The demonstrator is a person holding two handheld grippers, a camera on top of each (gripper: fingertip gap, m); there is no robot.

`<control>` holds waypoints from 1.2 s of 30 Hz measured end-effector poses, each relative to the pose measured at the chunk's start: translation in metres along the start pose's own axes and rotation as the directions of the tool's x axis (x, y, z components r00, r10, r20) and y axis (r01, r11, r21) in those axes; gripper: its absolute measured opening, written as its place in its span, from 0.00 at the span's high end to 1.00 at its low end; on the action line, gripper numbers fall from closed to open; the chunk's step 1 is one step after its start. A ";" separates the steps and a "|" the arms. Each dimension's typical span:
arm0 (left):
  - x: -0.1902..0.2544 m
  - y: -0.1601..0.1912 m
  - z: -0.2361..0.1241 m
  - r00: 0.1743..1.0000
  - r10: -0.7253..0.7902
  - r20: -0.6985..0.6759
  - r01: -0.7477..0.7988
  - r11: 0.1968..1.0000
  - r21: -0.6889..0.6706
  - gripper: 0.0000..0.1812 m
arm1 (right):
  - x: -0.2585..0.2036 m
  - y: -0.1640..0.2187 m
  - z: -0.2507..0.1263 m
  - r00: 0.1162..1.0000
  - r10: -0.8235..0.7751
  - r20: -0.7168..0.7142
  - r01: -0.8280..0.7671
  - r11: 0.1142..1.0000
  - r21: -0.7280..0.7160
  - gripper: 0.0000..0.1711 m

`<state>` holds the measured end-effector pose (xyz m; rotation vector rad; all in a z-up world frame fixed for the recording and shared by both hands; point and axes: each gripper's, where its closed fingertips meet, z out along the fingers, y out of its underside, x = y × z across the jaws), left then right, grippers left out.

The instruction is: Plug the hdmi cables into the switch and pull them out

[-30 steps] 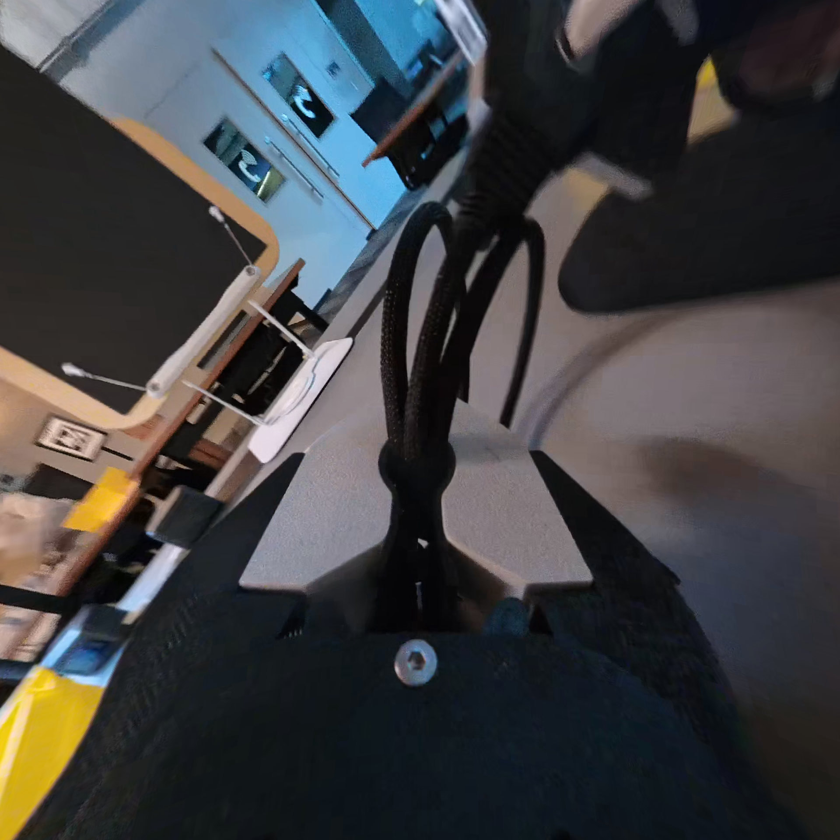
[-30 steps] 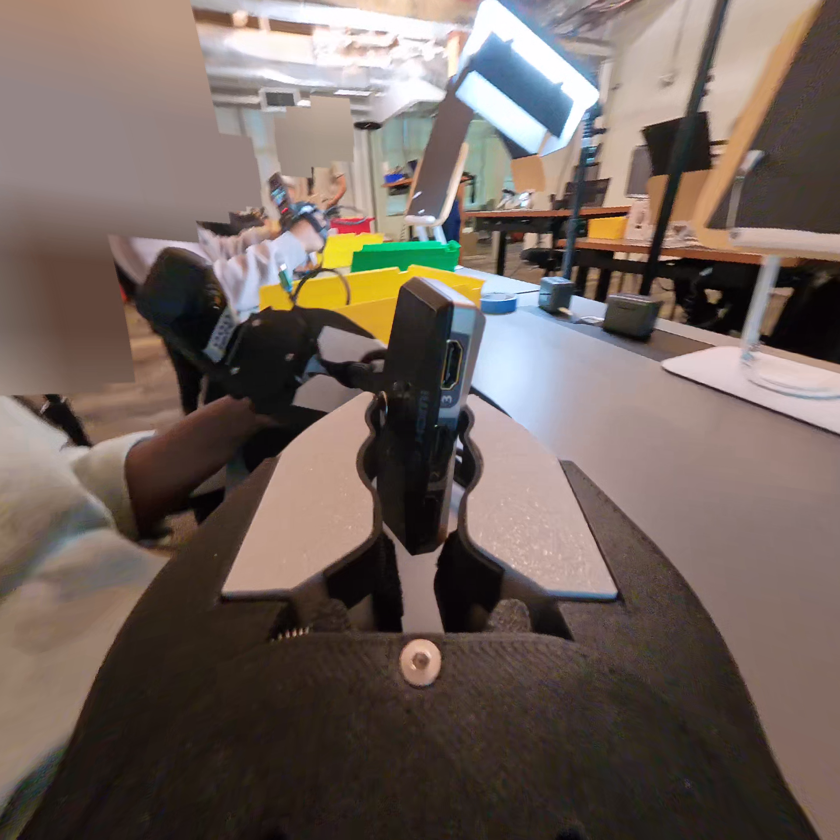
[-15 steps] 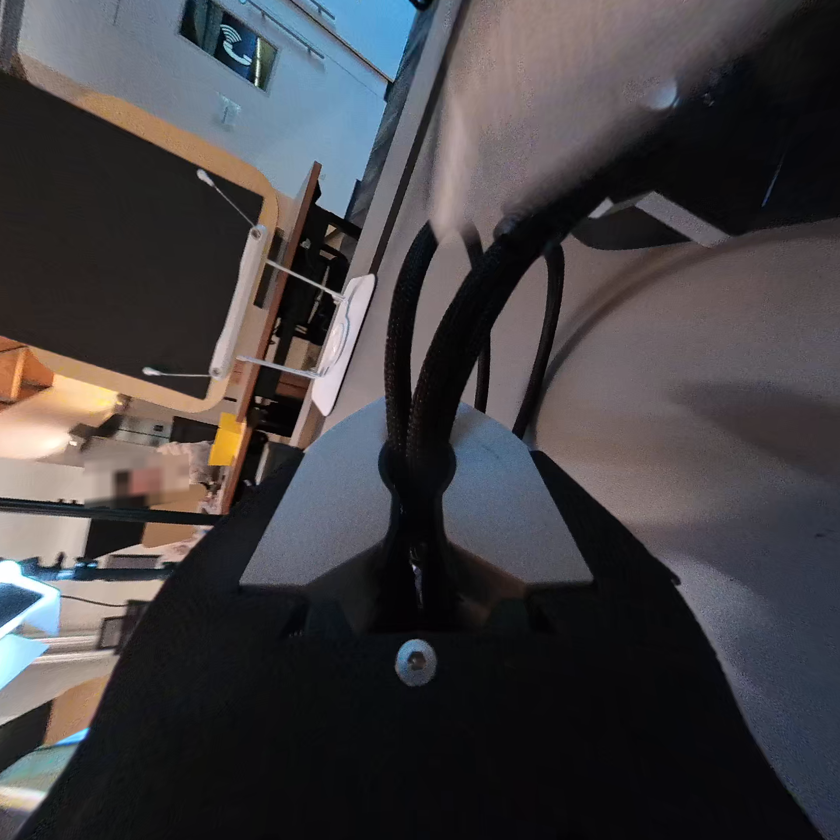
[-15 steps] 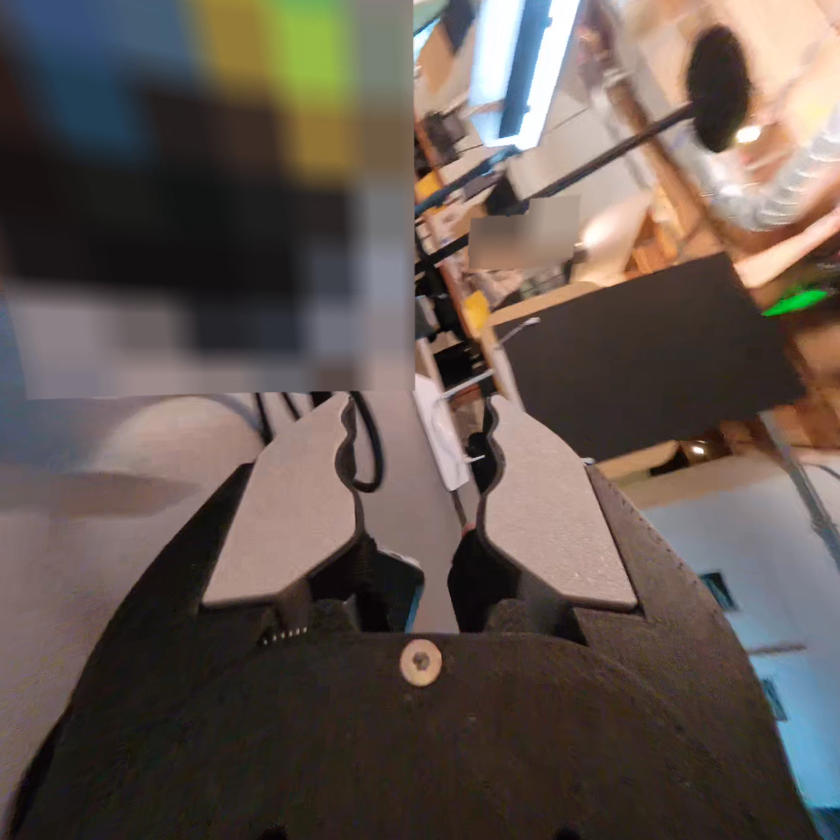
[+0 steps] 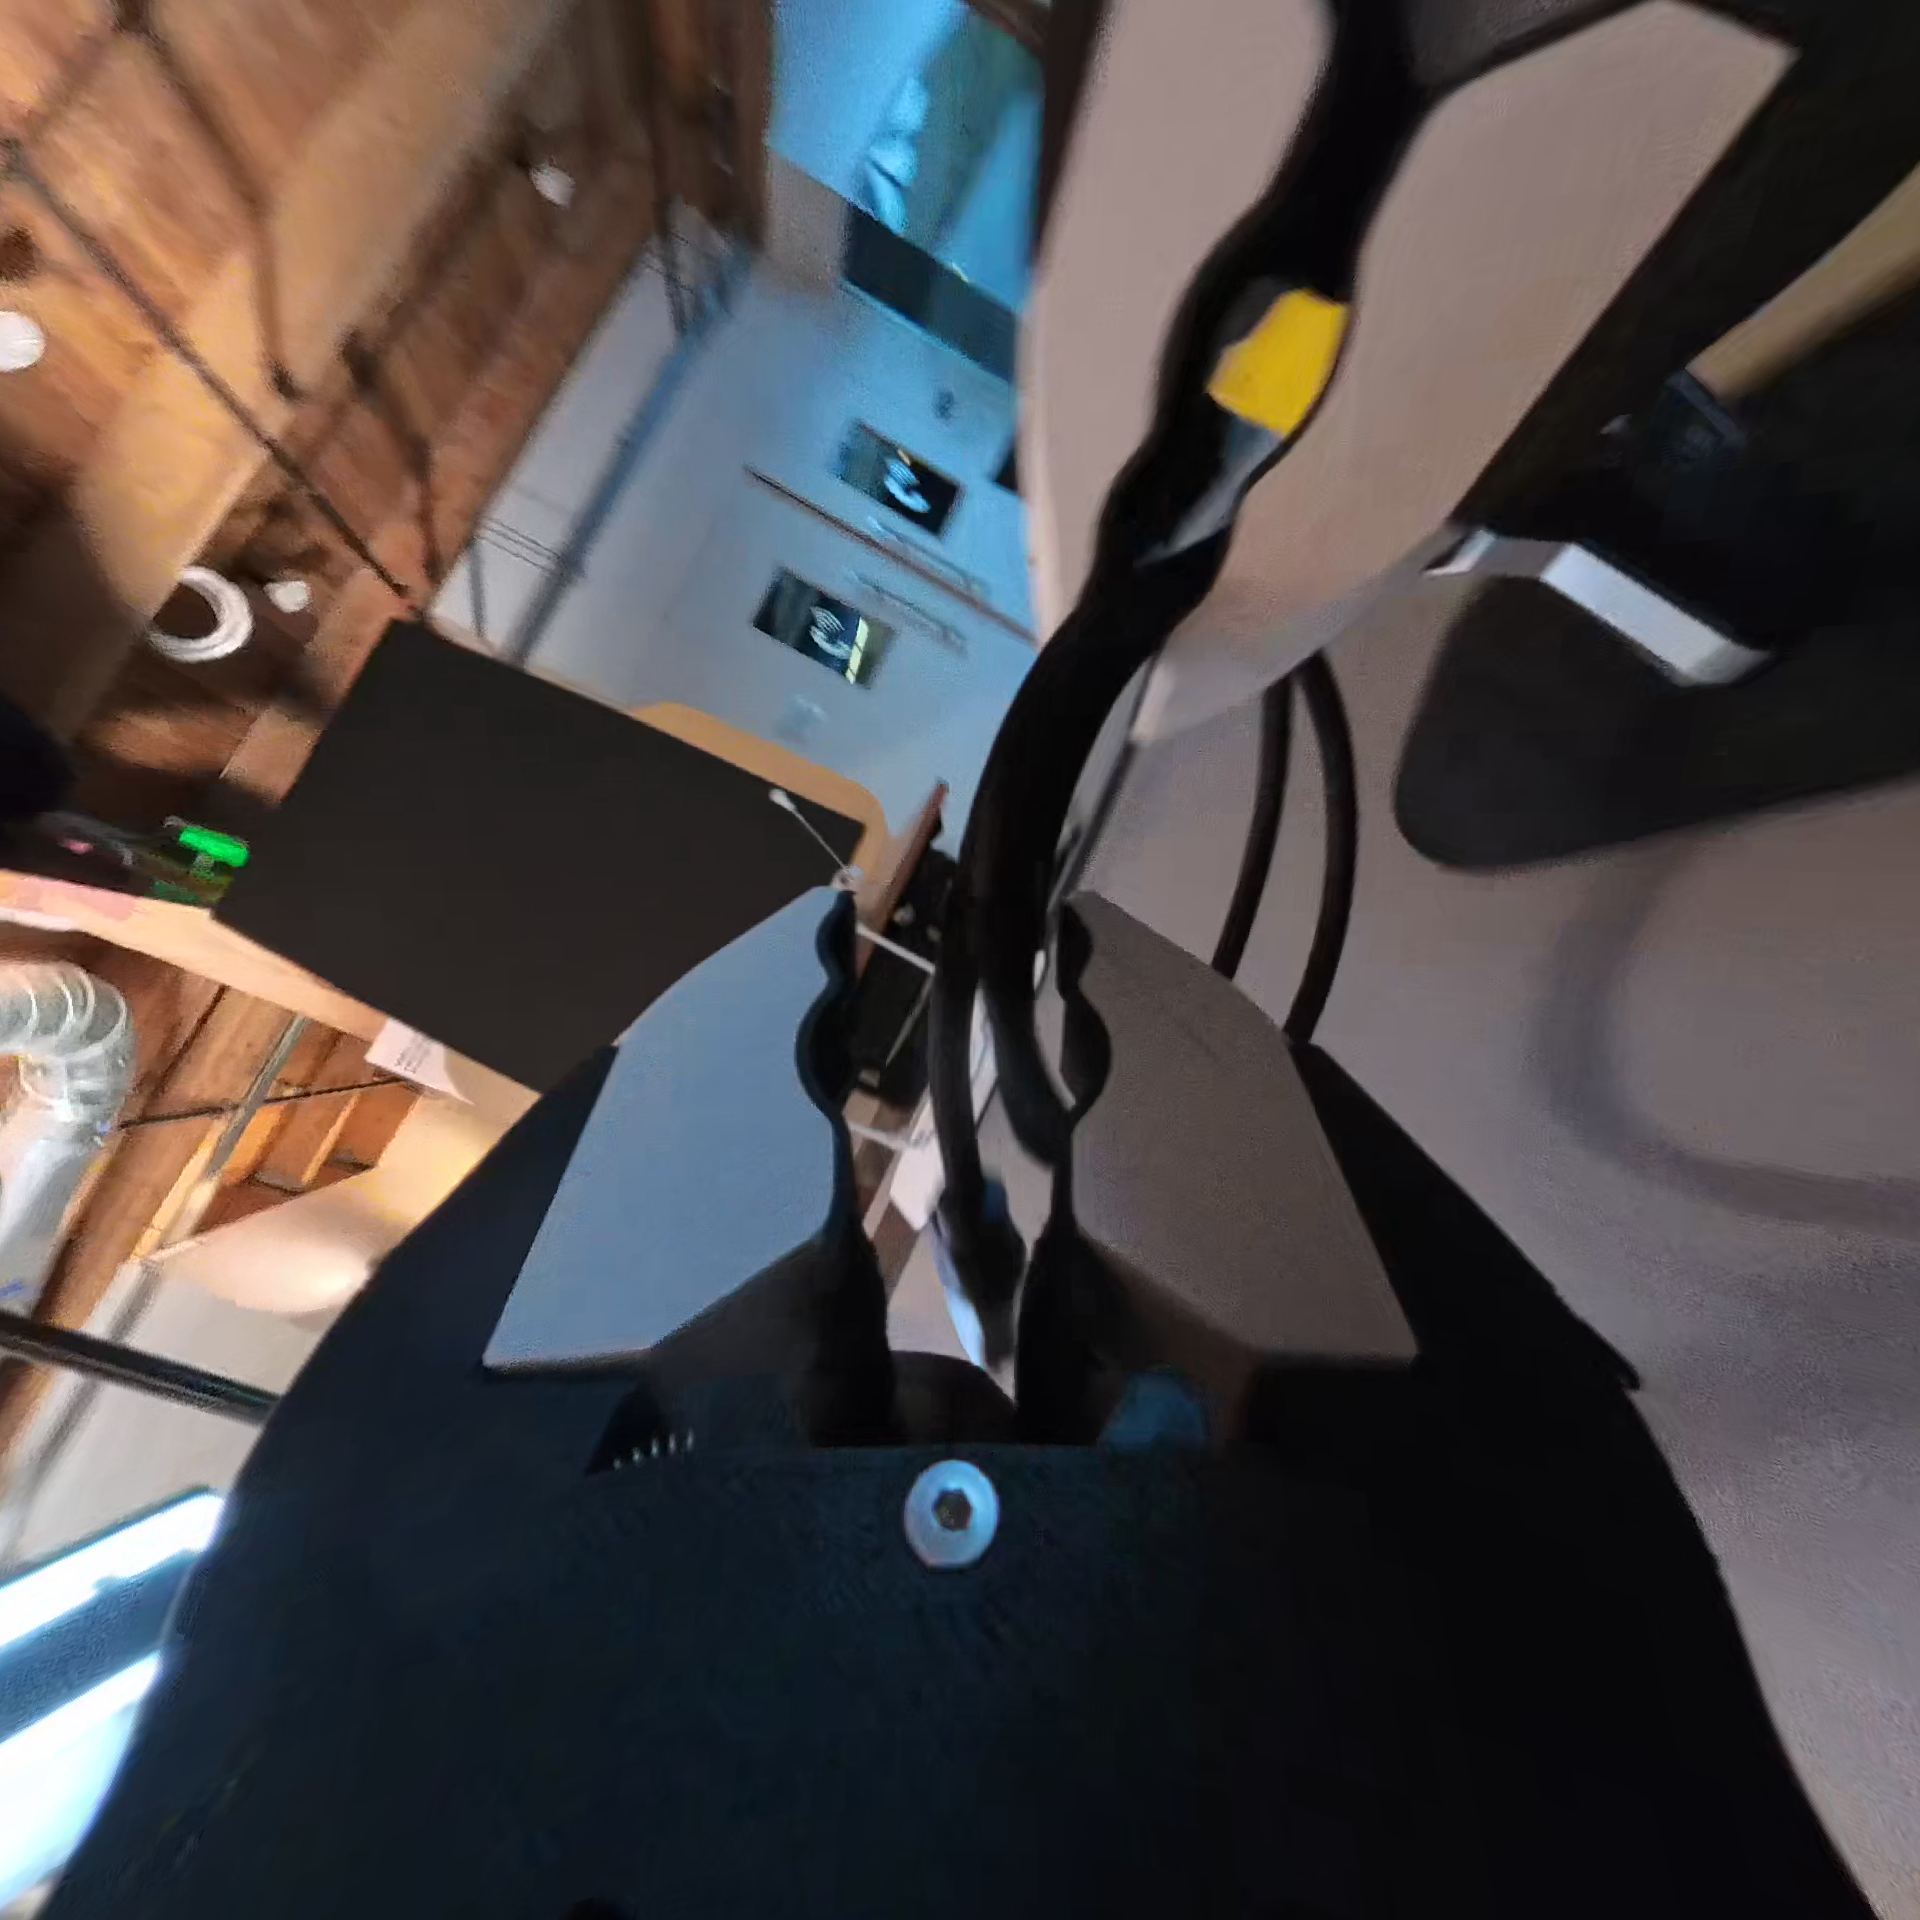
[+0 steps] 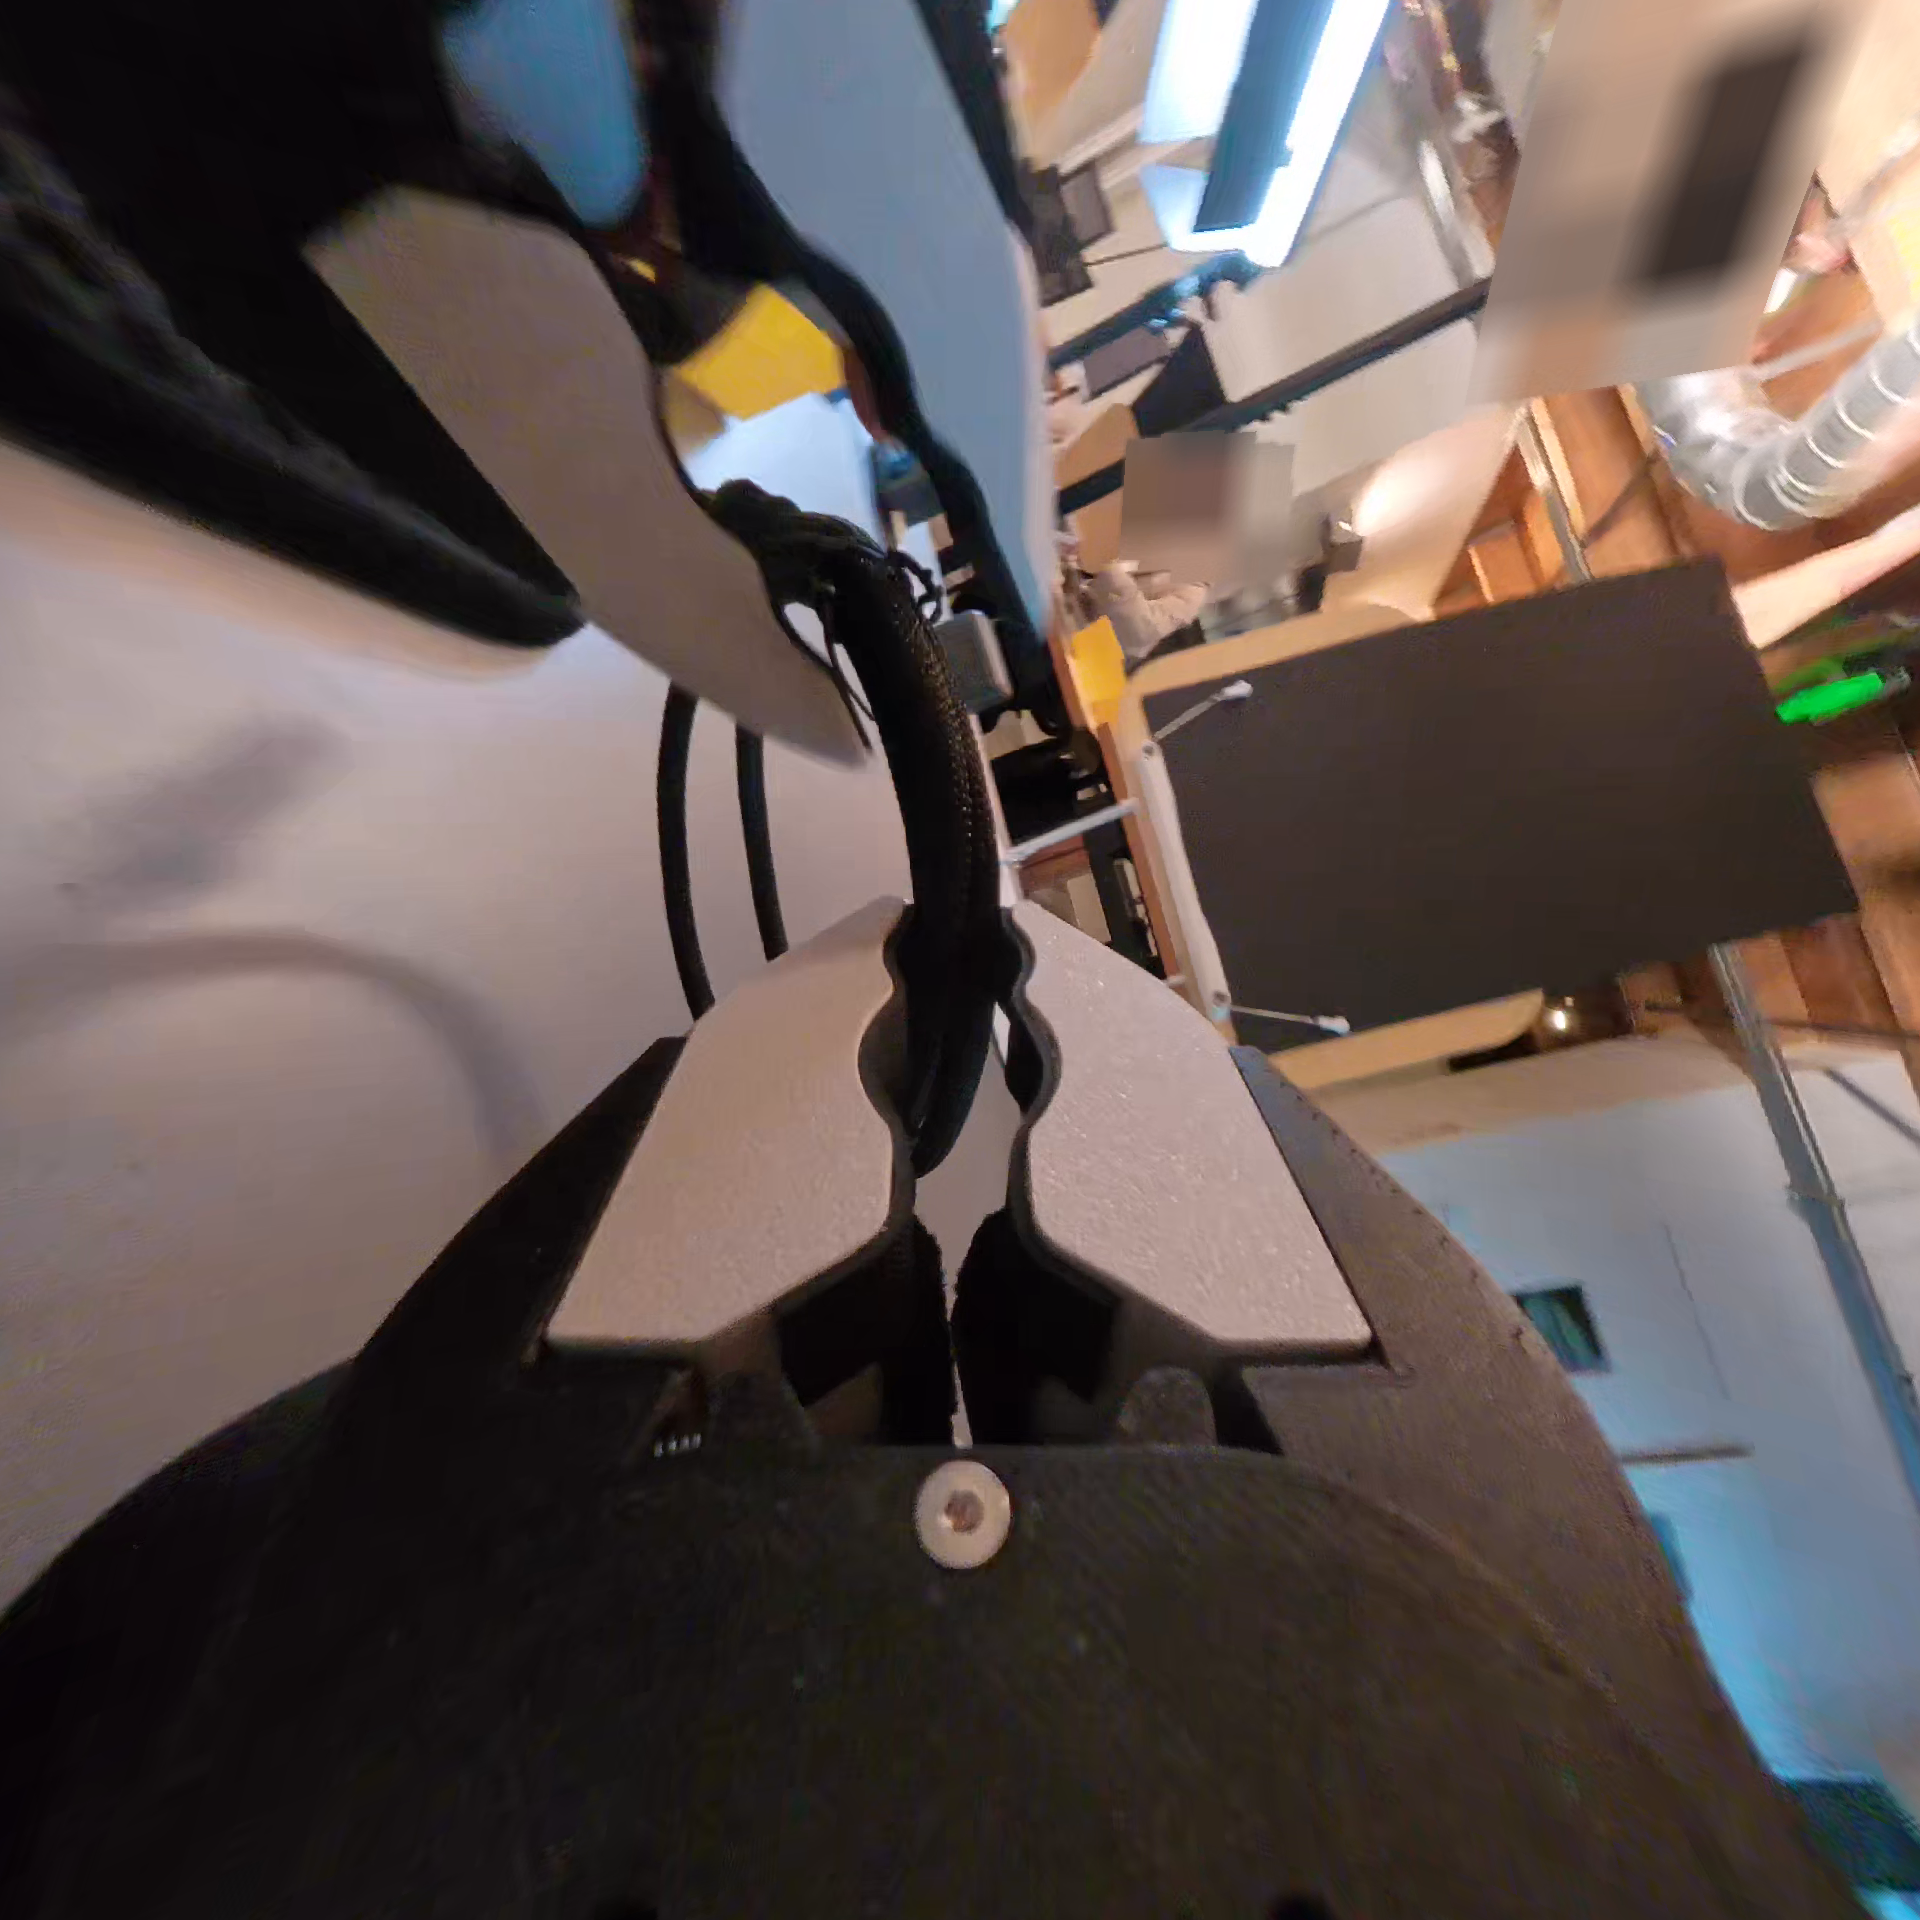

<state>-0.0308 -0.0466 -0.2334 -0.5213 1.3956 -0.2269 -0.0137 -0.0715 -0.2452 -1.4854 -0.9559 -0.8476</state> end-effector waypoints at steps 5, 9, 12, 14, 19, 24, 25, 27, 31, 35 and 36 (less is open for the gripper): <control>-0.052 0.031 -0.021 0.785 -0.611 0.098 0.558 0.767 0.317 0.75 | 0.071 0.028 -0.036 0.979 0.140 -0.146 -0.137 0.990 0.026 0.92; -0.063 0.084 -0.021 0.321 -0.947 -0.006 0.889 0.300 0.346 0.77 | 0.139 0.064 -0.080 0.960 0.140 -0.241 -0.153 0.988 -0.036 0.92; -0.066 0.096 -0.023 0.248 -0.969 -0.011 0.912 0.230 0.341 0.77 | 0.181 0.108 -0.114 0.961 0.100 -0.256 -0.149 0.972 -0.180 0.92; -0.068 0.096 -0.025 0.273 -0.962 0.013 0.896 0.259 0.361 0.78 | 0.203 0.146 -0.134 0.963 0.074 -0.260 -0.157 0.936 -0.314 0.92; -0.058 0.091 -0.017 0.354 -0.935 0.014 0.890 0.342 0.302 0.79 | 0.220 0.239 -0.166 0.990 0.013 -0.143 -0.099 0.784 -0.613 0.91; -0.057 0.091 -0.016 0.362 -0.932 0.014 0.889 0.350 0.295 0.80 | 0.202 0.309 -0.160 0.990 0.075 0.120 0.033 0.702 -0.712 0.92; -0.057 0.092 -0.016 0.357 -0.934 0.014 0.891 0.345 0.296 0.80 | 0.199 0.319 -0.157 0.983 0.084 0.163 0.059 0.699 -0.713 0.92; -0.057 0.093 -0.017 0.348 -0.938 0.012 0.894 0.335 0.296 0.80 | 0.194 0.334 -0.149 0.966 0.094 0.240 0.107 0.702 -0.704 0.92; -0.058 0.093 -0.017 0.342 -0.940 0.008 0.896 0.329 0.297 0.80 | 0.184 0.347 -0.131 0.937 0.148 0.315 0.104 0.745 -0.659 0.91; -0.058 0.094 -0.016 0.341 -0.940 0.007 0.897 0.328 0.297 0.81 | 0.185 0.355 -0.113 0.963 0.122 0.241 0.049 0.799 -0.600 0.91; -0.058 0.094 -0.016 0.341 -0.940 0.006 0.897 0.327 0.298 0.81 | 0.187 0.360 -0.111 0.973 0.100 0.209 0.046 0.801 -0.597 0.91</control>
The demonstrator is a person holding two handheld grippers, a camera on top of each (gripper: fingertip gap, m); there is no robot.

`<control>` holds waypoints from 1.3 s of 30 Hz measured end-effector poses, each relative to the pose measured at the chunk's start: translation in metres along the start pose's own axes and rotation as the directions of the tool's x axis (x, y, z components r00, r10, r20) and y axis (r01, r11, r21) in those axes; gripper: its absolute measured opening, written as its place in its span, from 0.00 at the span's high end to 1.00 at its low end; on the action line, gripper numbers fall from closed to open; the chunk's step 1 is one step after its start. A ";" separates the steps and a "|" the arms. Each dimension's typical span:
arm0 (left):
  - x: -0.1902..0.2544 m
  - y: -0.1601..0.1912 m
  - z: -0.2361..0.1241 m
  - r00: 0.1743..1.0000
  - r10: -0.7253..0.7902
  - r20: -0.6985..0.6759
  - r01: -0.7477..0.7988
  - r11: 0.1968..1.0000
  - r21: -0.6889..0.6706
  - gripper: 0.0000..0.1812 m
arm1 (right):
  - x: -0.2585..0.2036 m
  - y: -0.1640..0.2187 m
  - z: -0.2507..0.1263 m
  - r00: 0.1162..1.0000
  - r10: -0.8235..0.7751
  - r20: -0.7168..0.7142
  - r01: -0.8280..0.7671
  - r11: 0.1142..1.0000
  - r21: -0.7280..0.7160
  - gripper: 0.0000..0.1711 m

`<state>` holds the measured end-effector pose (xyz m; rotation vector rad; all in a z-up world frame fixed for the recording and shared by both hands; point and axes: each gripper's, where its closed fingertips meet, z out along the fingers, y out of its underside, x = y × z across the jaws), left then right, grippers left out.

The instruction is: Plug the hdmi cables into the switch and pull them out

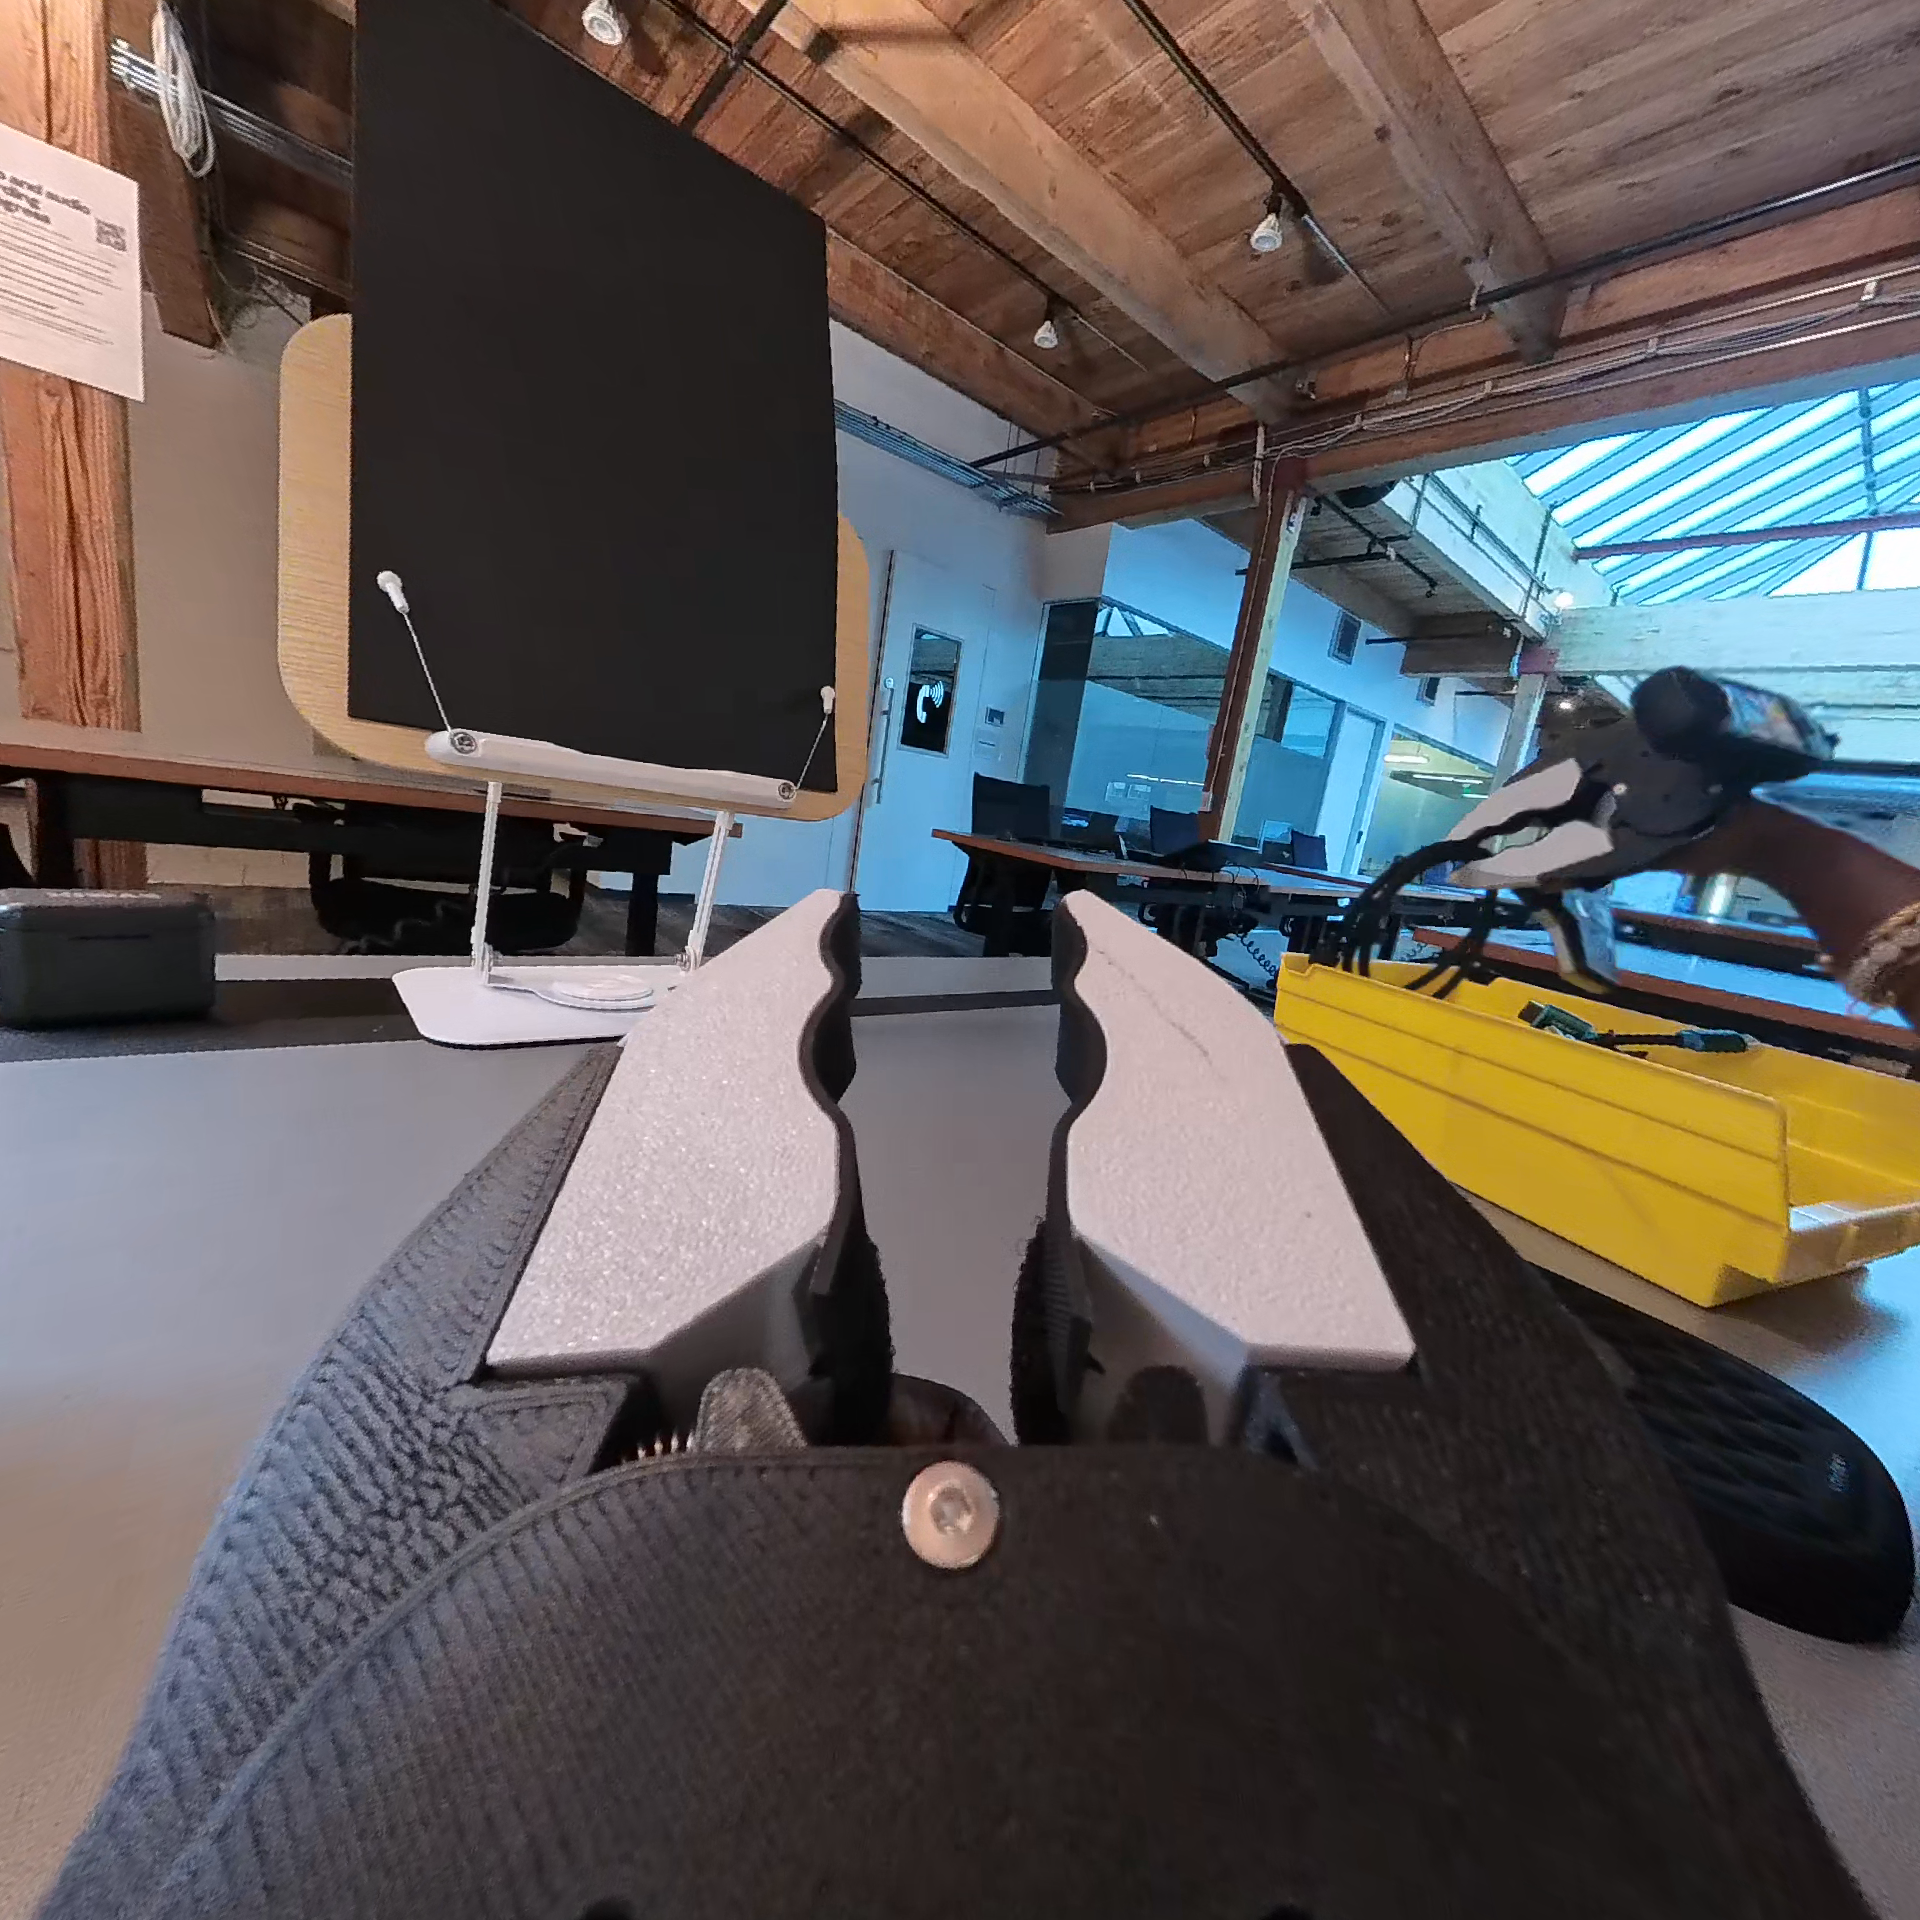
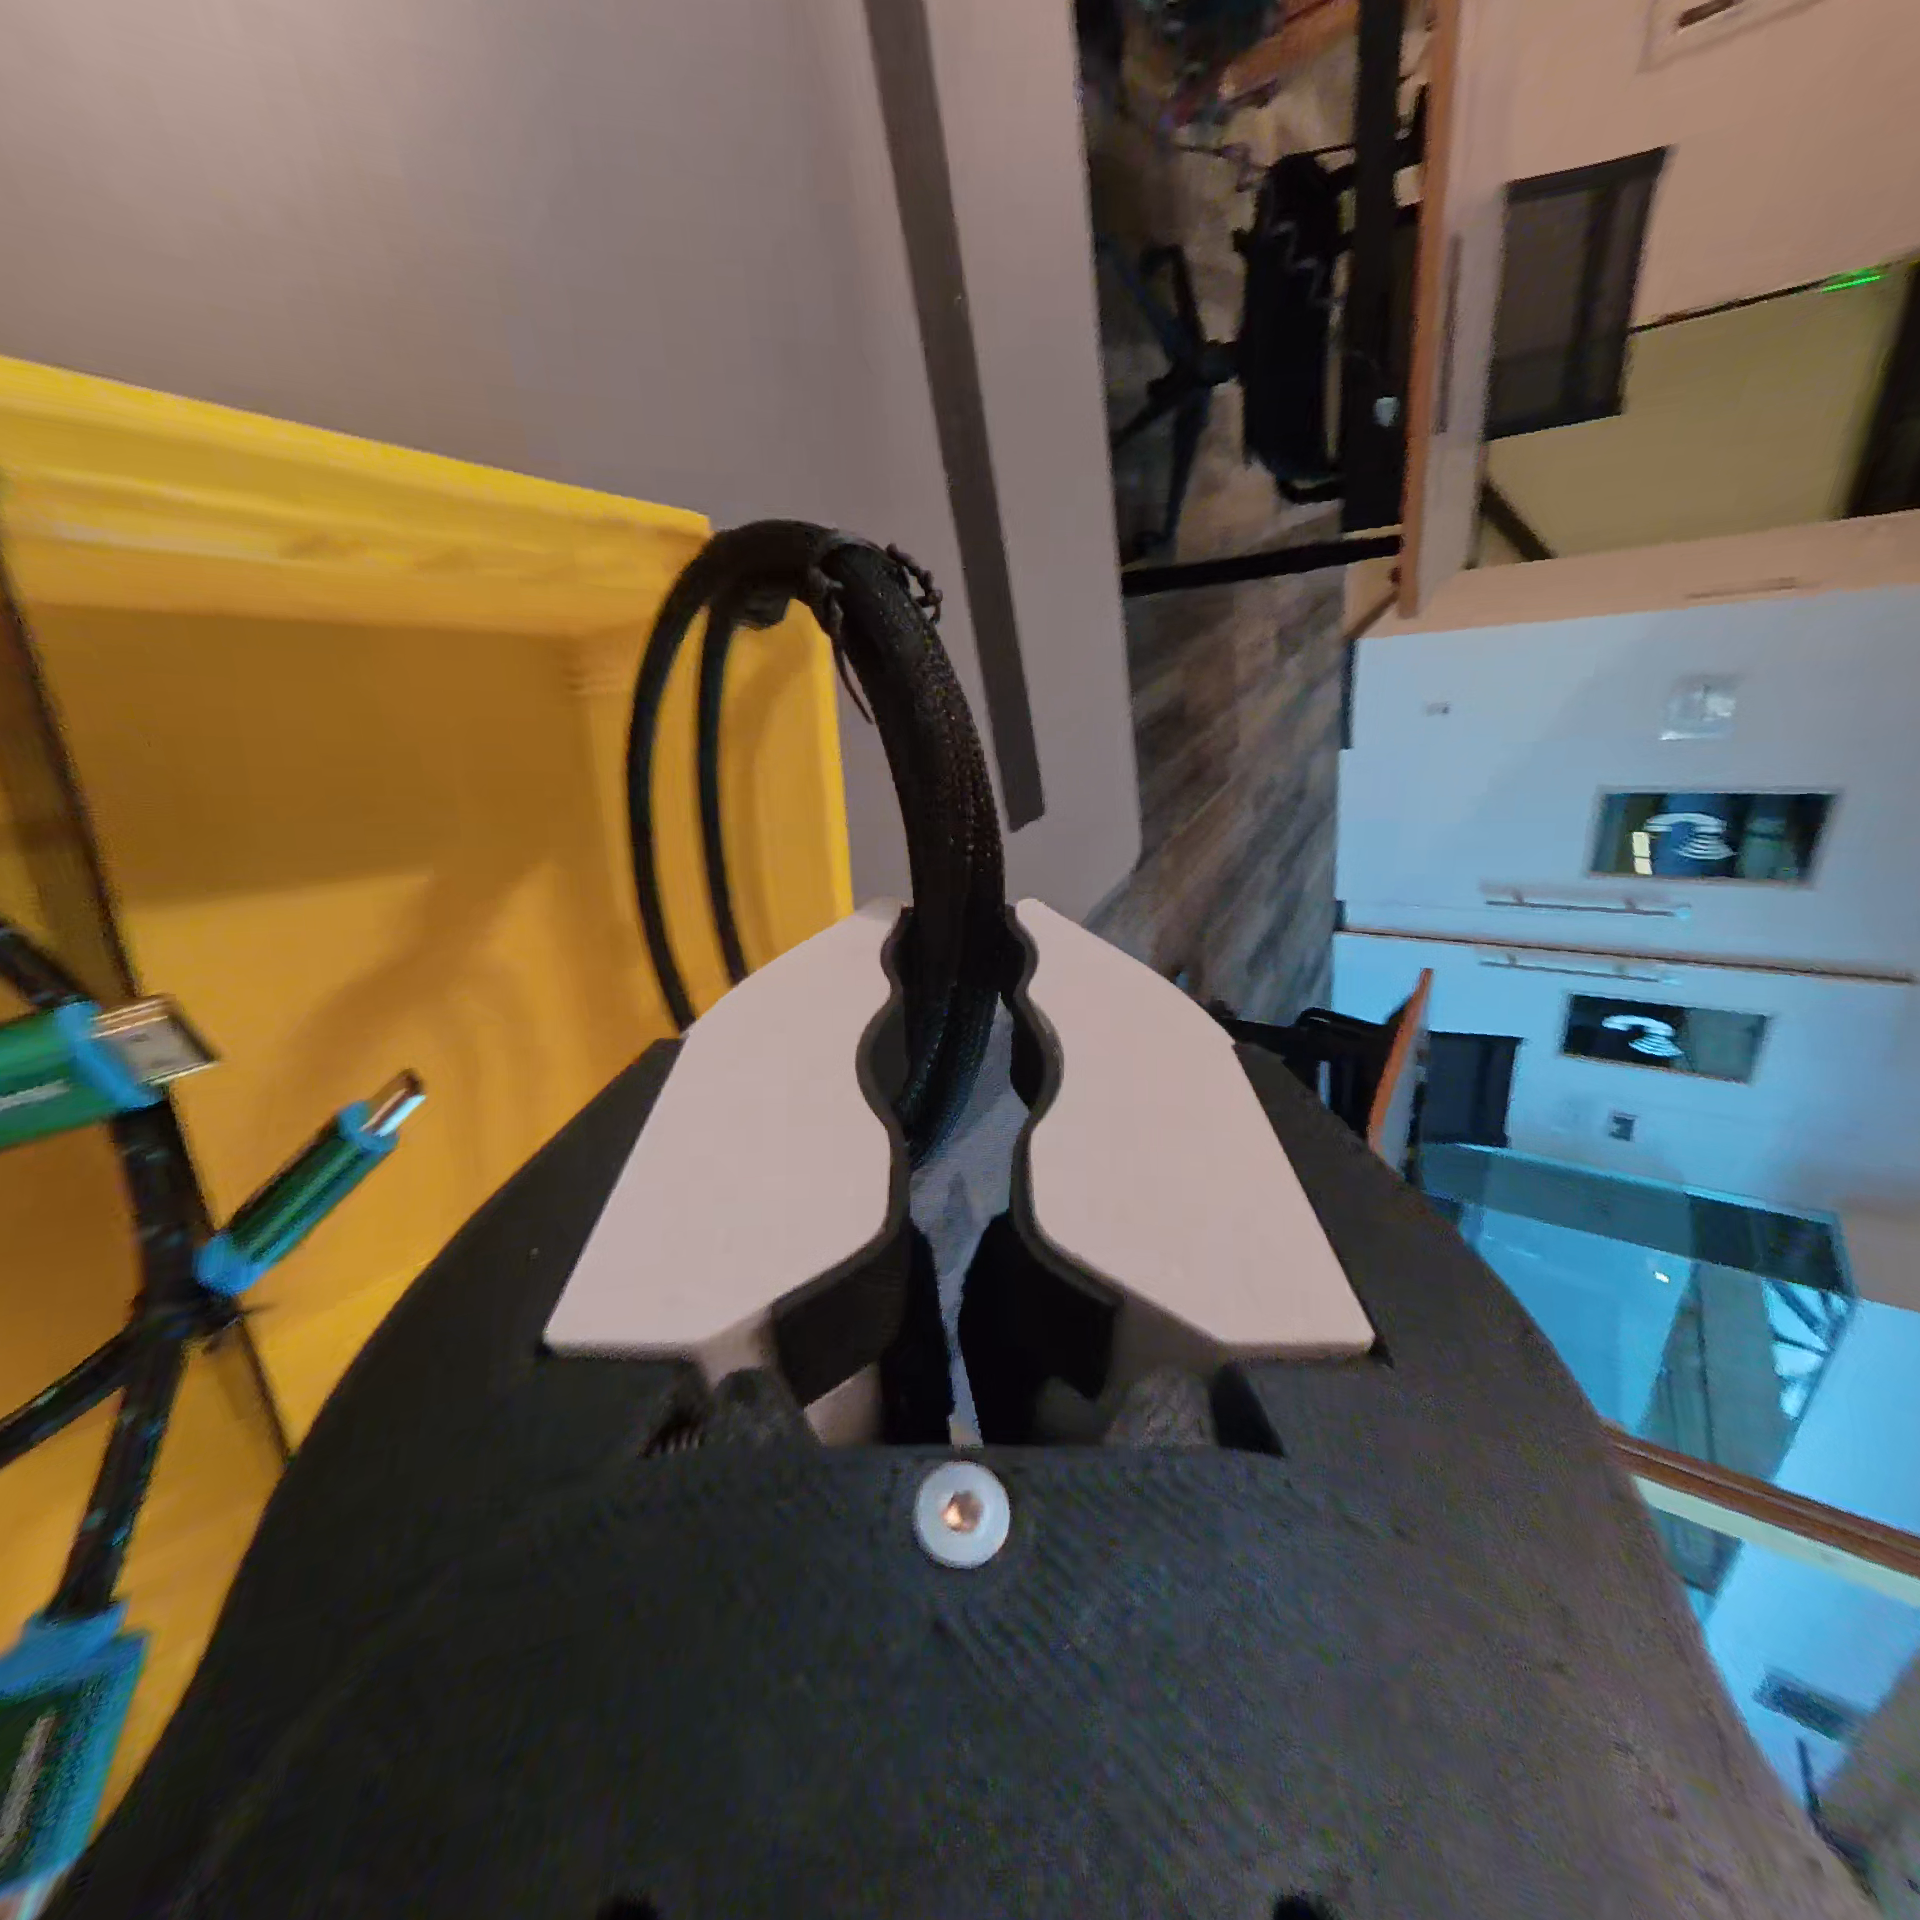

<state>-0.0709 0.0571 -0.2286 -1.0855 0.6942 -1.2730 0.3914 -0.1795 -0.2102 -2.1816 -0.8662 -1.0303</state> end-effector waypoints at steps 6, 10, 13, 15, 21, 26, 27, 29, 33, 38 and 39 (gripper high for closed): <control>0.000 0.000 0.000 1.000 0.001 -0.001 -0.001 1.000 0.000 0.81 | -0.007 0.024 0.013 0.989 0.120 -0.085 -0.120 0.993 -0.001 0.88; 0.000 0.001 0.001 1.000 0.006 0.001 -0.006 1.000 -0.002 0.81 | -0.028 0.027 0.020 0.952 0.305 0.021 -0.304 0.952 -0.013 0.87; 0.000 0.001 0.001 1.000 0.006 0.000 -0.006 1.000 -0.003 0.81 | -0.039 0.038 0.026 0.923 0.377 0.074 -0.367 0.922 -0.123 0.83; 0.000 0.001 0.001 1.000 0.005 0.000 -0.005 1.000 -0.003 0.81 | -0.054 0.036 0.032 0.908 0.390 0.155 -0.367 0.917 -0.156 0.83; 0.000 0.000 0.000 1.000 0.003 -0.002 -0.003 1.000 -0.001 0.81 | -0.068 0.043 0.038 0.879 0.436 0.192 -0.369 0.878 -0.305 0.74; 0.000 0.000 0.000 1.000 -0.002 -0.003 0.002 1.000 -0.001 0.81 | -0.050 0.033 0.020 0.858 0.480 0.183 -0.422 0.862 -0.282 0.63; 0.000 0.000 0.000 1.000 -0.001 -0.003 0.001 1.000 -0.001 0.81 | -0.048 0.031 0.015 0.853 0.487 0.186 -0.432 0.860 -0.273 0.63; 0.000 0.000 0.000 1.000 0.001 -0.004 -0.001 1.000 -0.001 0.81 | -0.050 0.033 0.005 0.841 0.502 0.204 -0.439 0.852 -0.286 0.66; 0.001 0.000 0.000 1.000 0.007 -0.006 -0.007 1.000 -0.003 0.81 | -0.073 0.031 -0.004 0.784 0.526 0.330 -0.444 0.846 -0.296 0.81; 0.002 0.001 0.001 1.000 0.017 -0.005 -0.017 1.000 -0.006 0.81 | -0.082 0.030 0.004 0.768 0.546 0.335 -0.435 0.828 -0.353 0.85; 0.002 0.001 0.001 1.000 0.019 -0.005 -0.019 1.000 -0.007 0.81 | -0.085 0.028 0.006 0.757 0.554 0.346 -0.435 0.823 -0.365 0.85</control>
